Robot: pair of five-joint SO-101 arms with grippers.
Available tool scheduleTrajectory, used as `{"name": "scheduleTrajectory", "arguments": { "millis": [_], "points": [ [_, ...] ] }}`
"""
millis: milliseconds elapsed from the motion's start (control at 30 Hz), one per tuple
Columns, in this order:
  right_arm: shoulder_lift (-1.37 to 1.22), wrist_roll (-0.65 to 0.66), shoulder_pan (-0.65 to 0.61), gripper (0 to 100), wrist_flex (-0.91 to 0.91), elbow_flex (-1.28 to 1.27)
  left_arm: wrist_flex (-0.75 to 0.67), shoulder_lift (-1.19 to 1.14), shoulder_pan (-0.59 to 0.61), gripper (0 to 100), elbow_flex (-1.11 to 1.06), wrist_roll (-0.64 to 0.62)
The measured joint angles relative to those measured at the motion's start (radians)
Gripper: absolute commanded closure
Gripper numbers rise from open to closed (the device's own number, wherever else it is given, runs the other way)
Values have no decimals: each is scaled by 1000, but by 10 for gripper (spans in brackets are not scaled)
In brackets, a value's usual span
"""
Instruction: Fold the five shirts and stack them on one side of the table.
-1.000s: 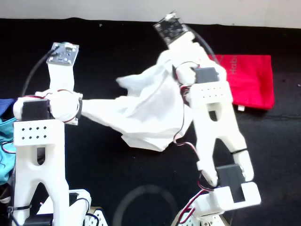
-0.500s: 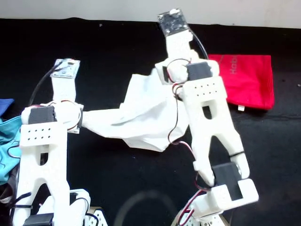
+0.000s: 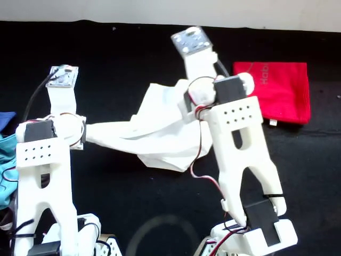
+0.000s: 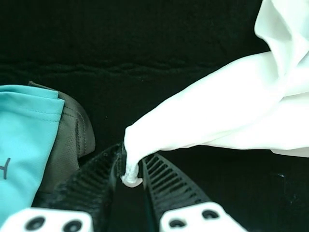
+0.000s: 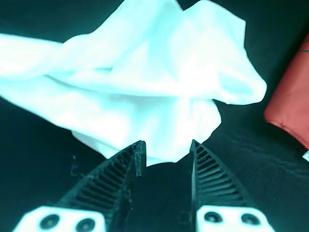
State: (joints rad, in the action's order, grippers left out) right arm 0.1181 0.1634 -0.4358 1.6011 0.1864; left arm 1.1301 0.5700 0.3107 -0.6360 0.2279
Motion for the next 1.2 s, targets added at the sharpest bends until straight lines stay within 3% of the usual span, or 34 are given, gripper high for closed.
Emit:
{"name": "scheduleTrajectory", "arguments": {
  "millis": [267, 533, 667, 733, 1000, 1100, 1200],
  "points": [
    [95, 0, -115, 859, -25, -259, 0, 0, 0, 991, 74, 0],
    [482, 38, -298, 858, -381, -941, -12, 0, 0, 991, 97, -2],
    [511, 40, -310, 771, -562, -1154, -12, 0, 0, 991, 97, -2],
    [488, 40, -311, 727, -611, -1180, -12, 0, 0, 991, 97, -2],
    [229, 40, -311, 728, -767, -1151, -12, 0, 0, 991, 97, -2],
    [97, 40, -298, 783, -809, -1073, -12, 0, 0, 991, 97, -2],
    [-11, 40, -227, 921, -813, -961, -6, 0, 0, 991, 97, -2]
  ]
}}
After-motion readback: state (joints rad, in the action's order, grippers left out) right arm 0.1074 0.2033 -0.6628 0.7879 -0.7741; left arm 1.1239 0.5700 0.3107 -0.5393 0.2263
